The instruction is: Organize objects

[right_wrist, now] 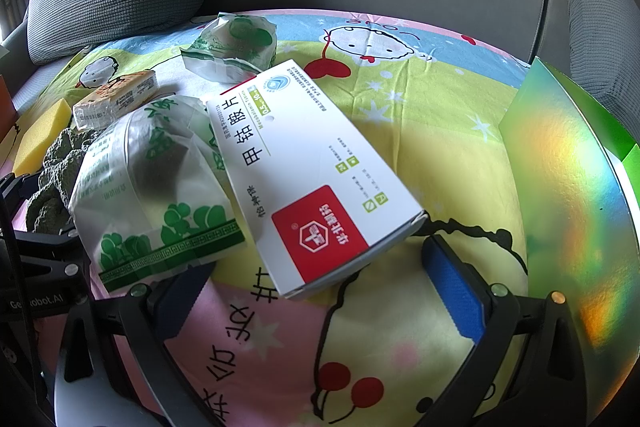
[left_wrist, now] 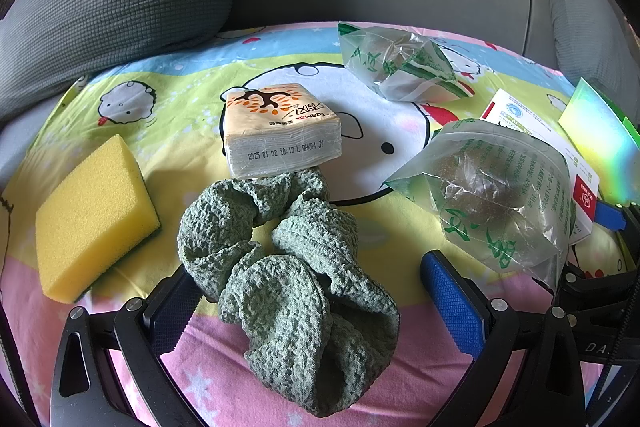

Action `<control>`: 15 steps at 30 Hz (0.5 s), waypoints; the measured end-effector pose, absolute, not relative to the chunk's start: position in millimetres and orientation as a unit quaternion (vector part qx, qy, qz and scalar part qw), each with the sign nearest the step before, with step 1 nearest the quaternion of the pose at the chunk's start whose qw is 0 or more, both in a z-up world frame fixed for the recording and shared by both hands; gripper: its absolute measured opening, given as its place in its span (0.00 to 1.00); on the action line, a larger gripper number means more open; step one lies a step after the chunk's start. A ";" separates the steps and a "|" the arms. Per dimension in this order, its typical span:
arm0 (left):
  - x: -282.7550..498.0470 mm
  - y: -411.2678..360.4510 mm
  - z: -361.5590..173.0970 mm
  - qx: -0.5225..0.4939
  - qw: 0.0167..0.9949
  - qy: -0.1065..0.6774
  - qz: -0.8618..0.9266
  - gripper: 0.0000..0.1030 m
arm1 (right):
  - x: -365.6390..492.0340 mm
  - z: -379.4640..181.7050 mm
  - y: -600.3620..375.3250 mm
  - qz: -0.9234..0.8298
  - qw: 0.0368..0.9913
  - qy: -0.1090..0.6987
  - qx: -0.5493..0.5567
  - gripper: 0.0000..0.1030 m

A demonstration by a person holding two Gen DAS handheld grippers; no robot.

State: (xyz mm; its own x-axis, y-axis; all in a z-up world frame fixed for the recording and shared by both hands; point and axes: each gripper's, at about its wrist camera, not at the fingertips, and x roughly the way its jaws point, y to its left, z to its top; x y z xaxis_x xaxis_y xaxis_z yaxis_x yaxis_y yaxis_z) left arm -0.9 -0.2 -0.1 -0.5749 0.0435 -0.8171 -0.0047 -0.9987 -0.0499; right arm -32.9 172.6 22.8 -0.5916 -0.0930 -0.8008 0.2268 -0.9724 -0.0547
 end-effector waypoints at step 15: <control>0.3 1.0 0.1 -0.461 0.014 -0.021 0.887 1.00 | -34.0 22.4 174.0 -0.889 0.090 0.076 0.443 0.99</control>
